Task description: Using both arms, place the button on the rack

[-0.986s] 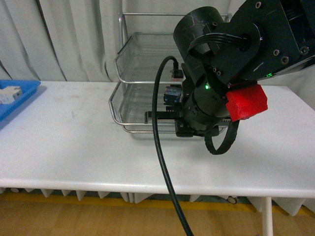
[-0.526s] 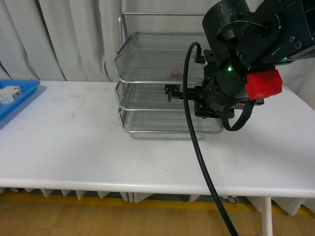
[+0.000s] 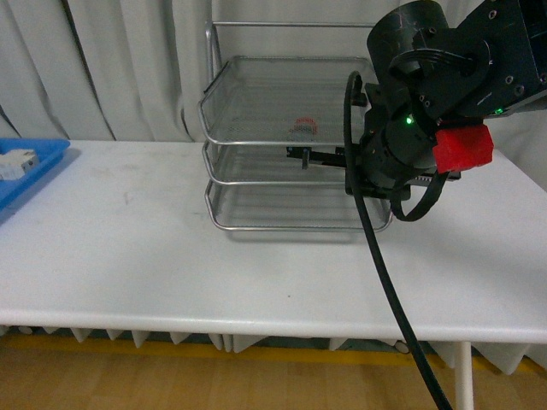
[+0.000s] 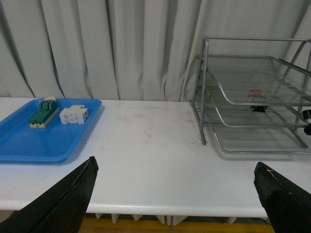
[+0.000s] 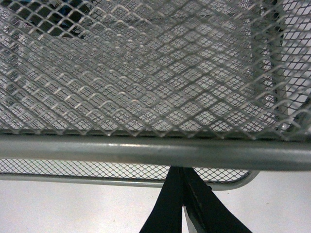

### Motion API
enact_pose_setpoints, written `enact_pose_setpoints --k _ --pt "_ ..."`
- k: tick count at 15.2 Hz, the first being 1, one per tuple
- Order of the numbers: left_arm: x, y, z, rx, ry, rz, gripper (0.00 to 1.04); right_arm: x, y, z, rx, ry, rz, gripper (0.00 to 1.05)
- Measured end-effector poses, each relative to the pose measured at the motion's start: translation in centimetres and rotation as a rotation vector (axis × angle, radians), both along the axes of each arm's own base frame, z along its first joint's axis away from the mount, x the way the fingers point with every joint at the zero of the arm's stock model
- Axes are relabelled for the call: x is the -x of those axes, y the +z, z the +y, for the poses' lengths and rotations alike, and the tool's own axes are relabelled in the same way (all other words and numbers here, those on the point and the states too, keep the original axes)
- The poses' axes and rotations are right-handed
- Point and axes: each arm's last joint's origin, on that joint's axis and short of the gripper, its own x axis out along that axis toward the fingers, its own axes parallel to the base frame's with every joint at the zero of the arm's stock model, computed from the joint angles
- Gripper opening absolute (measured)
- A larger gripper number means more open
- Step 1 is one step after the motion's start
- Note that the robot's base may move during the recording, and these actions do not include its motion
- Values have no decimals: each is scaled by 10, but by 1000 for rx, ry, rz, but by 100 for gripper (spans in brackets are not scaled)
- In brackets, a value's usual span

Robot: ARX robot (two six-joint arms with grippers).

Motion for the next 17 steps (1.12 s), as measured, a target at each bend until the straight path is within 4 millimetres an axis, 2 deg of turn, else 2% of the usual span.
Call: enact_pose_setpoints --k 3,7,9,13,14,15,16,17 --pt "0 0 0 0 0 0 98 16 0 -5 -38 -27 0 2" --pt "0 0 0 0 0 0 98 66 32 -19 -139 13 -71 2" --pt "0 0 0 0 0 0 98 100 44 -35 -187 26 -107 2" --pt "0 0 0 0 0 0 98 185 77 -113 -276 -90 -239 2" --pt "0 0 0 0 0 0 98 201 85 -130 -283 -127 -310 2" --pt "0 0 0 0 0 0 98 219 93 -144 -164 -177 -583 2" --pt "0 0 0 0 0 0 98 245 95 -147 -46 -186 -737 2" --pt "0 0 0 0 0 0 98 270 91 -146 39 -140 -747 2"
